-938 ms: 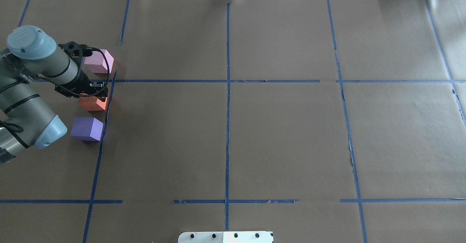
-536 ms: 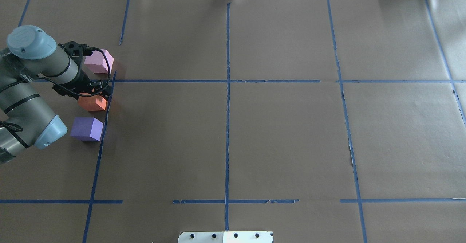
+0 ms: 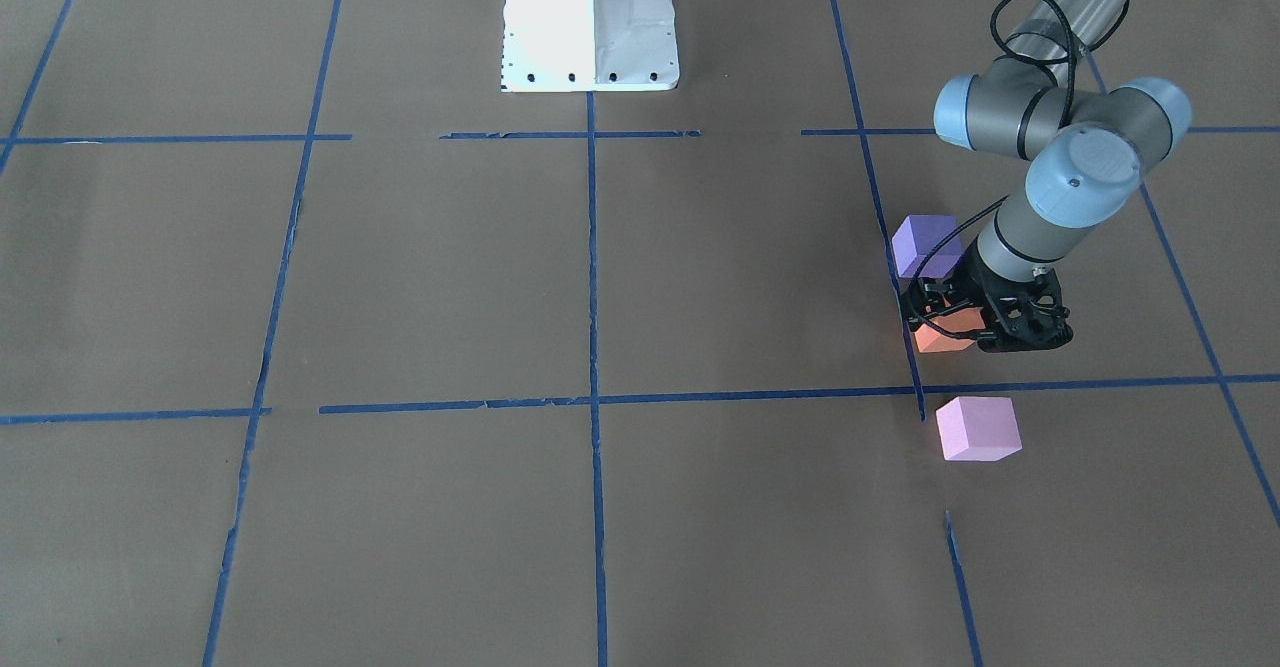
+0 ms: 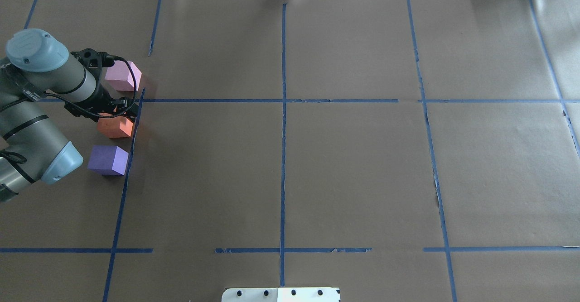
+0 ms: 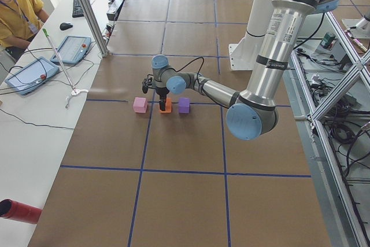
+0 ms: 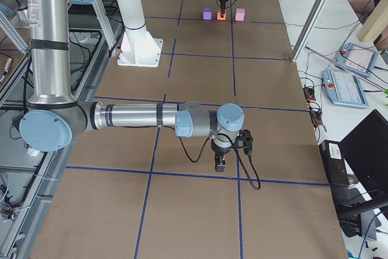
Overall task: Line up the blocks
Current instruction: 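Lower the orange cube between the pink and purple cubes, aligning it, then open the left gripper and lift it away from the cubes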
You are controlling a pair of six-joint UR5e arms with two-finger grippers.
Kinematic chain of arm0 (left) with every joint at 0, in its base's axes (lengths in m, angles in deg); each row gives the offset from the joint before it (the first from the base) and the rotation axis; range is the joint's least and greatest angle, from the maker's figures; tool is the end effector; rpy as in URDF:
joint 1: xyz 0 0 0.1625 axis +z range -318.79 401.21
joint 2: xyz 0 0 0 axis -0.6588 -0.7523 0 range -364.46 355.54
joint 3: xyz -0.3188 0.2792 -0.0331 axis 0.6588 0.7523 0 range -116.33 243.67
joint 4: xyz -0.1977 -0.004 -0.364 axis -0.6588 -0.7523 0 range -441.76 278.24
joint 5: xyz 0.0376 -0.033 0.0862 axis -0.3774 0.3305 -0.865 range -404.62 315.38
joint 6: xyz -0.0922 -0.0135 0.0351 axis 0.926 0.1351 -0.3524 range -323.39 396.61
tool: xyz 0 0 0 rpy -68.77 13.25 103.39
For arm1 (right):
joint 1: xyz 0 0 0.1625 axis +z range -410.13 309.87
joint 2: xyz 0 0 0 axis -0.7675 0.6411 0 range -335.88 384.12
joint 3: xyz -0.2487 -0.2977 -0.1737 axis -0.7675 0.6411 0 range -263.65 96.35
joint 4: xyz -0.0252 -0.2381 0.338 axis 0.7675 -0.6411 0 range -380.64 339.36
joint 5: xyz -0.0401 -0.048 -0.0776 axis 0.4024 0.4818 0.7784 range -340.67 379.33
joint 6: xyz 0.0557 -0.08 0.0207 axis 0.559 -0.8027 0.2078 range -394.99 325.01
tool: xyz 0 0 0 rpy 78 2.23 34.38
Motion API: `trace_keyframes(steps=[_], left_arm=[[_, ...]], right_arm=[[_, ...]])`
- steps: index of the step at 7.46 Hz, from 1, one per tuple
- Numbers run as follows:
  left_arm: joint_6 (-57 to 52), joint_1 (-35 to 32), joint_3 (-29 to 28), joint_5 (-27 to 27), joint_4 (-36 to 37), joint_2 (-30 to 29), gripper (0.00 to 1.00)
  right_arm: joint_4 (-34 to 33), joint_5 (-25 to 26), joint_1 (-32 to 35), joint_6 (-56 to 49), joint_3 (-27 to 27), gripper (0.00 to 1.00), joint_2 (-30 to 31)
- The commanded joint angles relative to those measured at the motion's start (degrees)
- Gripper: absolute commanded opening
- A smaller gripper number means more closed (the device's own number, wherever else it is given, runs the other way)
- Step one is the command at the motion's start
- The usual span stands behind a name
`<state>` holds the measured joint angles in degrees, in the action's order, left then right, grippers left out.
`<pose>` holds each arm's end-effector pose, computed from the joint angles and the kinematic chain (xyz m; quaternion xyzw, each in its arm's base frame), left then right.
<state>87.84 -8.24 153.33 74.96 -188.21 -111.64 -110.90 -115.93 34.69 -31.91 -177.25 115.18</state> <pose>0.3468 -0.5348 0.4726 0.0172 0.3691 -0.0134 0.9291 0.0183 -0.4900 0.6361 -0.0093 -0.3850 -0.0246 0.9225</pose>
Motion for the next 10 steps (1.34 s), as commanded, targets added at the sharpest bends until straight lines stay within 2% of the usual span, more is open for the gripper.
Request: trace_keyframes(steps=[1, 4, 6, 8, 10], left_arm=[[0.0, -0.3, 1.5, -0.1, 0.7, 0.0, 1.00], [0.0, -0.9, 5.9, -0.1, 2.1, 2.4, 1.00], [0.0, -2.1, 9.2, -0.1, 6.7, 2.2, 1.00], [-0.3, -5.0, 11.8, -0.1, 7.2, 2.2, 1.00], [-10.6, -13.0, 11.8, 0.2, 7.3, 2.9, 1.00]], right_arm=[[0.0, 0.0, 0.0, 0.0, 0.0, 1.00, 0.0], [0.1, 0.0, 0.0, 0.0, 0.0, 1.00, 0.0], [0.0, 0.0, 0.0, 0.0, 0.0, 1.00, 0.0], [0.1, 0.0, 0.0, 0.0, 0.0, 1.00, 0.0], [0.1, 0.0, 0.0, 0.0, 0.0, 1.00, 0.0]])
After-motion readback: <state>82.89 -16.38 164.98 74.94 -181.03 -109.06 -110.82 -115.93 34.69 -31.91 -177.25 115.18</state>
